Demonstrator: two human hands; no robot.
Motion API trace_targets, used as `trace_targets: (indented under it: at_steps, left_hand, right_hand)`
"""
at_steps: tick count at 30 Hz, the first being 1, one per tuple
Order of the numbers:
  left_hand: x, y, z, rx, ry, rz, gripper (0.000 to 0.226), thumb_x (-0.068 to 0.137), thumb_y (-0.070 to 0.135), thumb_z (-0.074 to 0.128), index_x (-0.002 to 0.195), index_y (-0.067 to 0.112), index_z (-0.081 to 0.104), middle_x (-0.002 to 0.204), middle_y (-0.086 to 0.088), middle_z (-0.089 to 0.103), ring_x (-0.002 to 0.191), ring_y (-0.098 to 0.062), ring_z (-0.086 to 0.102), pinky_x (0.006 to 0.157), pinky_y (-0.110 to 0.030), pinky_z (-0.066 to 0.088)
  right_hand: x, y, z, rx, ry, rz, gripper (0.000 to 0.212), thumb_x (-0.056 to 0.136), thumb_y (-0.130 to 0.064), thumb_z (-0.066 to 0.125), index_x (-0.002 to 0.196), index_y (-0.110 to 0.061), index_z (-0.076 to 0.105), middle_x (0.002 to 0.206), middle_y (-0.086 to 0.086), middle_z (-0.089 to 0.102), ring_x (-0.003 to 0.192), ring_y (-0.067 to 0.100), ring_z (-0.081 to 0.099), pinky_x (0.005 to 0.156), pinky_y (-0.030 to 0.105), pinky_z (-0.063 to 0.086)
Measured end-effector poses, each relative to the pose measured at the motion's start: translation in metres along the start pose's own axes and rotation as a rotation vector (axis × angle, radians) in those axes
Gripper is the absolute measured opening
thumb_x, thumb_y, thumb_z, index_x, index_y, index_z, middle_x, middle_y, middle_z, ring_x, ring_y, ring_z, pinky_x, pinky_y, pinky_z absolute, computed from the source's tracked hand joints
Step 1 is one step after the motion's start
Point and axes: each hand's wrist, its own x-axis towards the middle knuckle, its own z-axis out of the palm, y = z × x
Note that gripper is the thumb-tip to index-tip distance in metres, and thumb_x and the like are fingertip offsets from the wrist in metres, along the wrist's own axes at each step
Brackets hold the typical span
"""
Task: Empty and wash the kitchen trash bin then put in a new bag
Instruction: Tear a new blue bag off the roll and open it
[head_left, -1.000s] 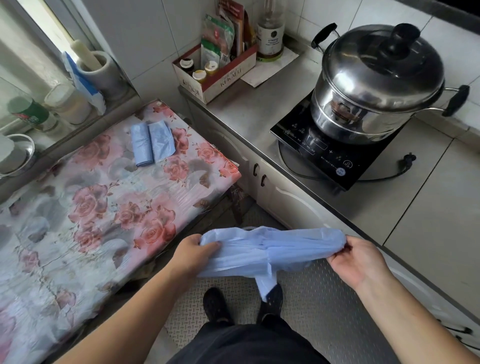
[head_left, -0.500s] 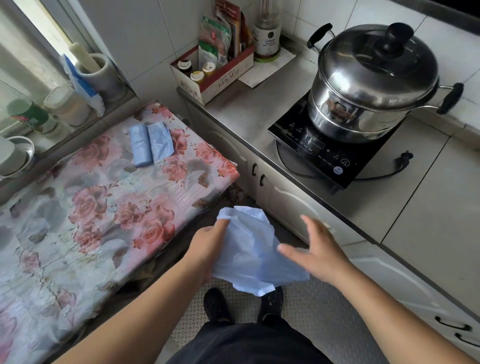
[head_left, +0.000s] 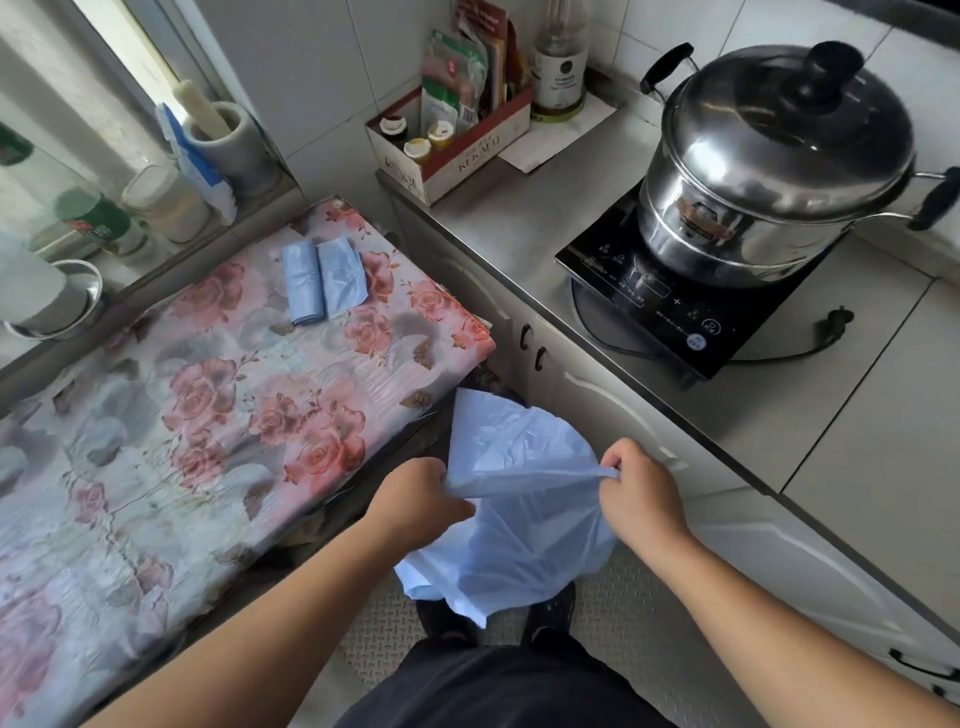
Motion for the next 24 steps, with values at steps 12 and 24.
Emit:
trace_targets:
  at_steps: [12, 24]
  left_hand:
    - [0.002, -0.033, 0.018, 0.246, 0.176, -0.04, 0.012, 0.088, 0.017, 0.053, 0.098, 0.02, 0.058, 0.099, 0.0, 0.057, 0.092, -0.025, 0.058, 0.073, -0.035, 0.046]
    - [-0.001, -0.026, 0.02, -1.628, -0.356, -0.657, 0.026, 0.088, -0.004, 0.054, 0.109, -0.008, 0.07, 0.107, -0.027, 0.073, 0.091, -0.038, 0.074, 0.073, -0.055, 0.063]
  right_hand:
    - [0.004, 0.026, -0.033, -0.264, 0.006, -0.2, 0.013, 0.076, -0.034, 0.063, 0.087, -0.029, 0.057, 0.088, -0.015, 0.055, 0.075, 0.016, 0.055, 0.063, 0.029, 0.041]
    - [0.008, 0.078, -0.038, -0.514, -0.116, 0.022, 0.031, 0.079, -0.047, 0.055, 0.063, -0.021, 0.051, 0.069, -0.007, 0.059, 0.061, 0.016, 0.057, 0.05, 0.025, 0.034]
